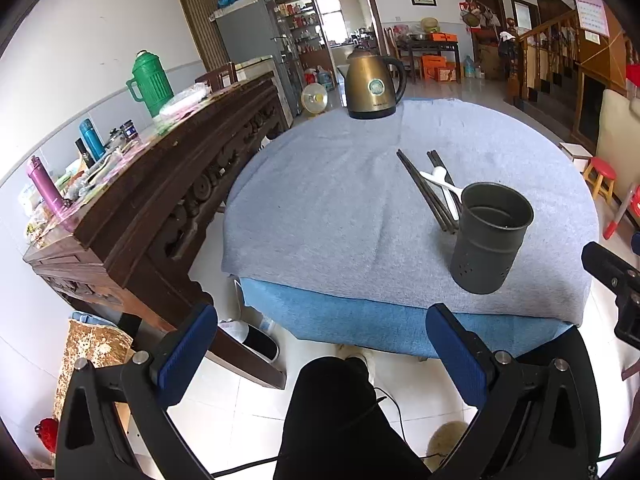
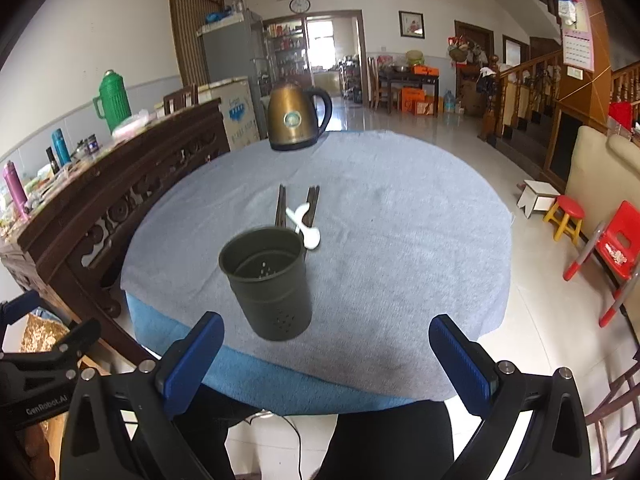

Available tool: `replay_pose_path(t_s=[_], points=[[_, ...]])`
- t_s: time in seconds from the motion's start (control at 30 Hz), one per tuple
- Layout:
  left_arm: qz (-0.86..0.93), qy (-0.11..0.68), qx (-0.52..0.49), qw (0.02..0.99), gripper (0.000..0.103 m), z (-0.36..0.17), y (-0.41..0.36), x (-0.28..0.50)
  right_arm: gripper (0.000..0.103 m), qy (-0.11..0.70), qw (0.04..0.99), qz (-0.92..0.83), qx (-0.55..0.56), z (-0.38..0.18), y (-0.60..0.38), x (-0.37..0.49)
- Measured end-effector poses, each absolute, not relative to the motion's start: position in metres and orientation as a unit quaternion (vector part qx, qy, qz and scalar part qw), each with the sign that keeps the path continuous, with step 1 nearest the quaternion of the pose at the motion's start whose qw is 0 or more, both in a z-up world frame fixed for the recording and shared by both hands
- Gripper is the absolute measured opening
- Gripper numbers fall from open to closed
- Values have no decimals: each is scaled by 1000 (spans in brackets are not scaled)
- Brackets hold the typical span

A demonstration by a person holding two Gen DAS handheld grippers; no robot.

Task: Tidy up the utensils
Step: 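Move both tools toward the chopsticks and white spoons beside the green cup, then grasp a white plastic spoon by its handle with the right tool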

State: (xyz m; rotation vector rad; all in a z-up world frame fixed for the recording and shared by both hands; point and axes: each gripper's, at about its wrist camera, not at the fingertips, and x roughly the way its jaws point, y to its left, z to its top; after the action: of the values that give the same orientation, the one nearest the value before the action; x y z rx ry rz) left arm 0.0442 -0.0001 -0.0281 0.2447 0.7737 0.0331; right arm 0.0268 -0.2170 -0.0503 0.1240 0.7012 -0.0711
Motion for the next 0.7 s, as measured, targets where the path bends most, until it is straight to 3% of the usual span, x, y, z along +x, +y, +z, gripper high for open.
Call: replay_pose_path(t_s=[0.4, 0.7], points=[[12, 400, 112, 910, 103, -44, 9, 84, 103, 342, 936, -30, 73, -36, -247, 71], [4, 410, 80, 909, 103, -44, 32, 171, 103, 383, 921, 48, 57, -29, -268, 185]])
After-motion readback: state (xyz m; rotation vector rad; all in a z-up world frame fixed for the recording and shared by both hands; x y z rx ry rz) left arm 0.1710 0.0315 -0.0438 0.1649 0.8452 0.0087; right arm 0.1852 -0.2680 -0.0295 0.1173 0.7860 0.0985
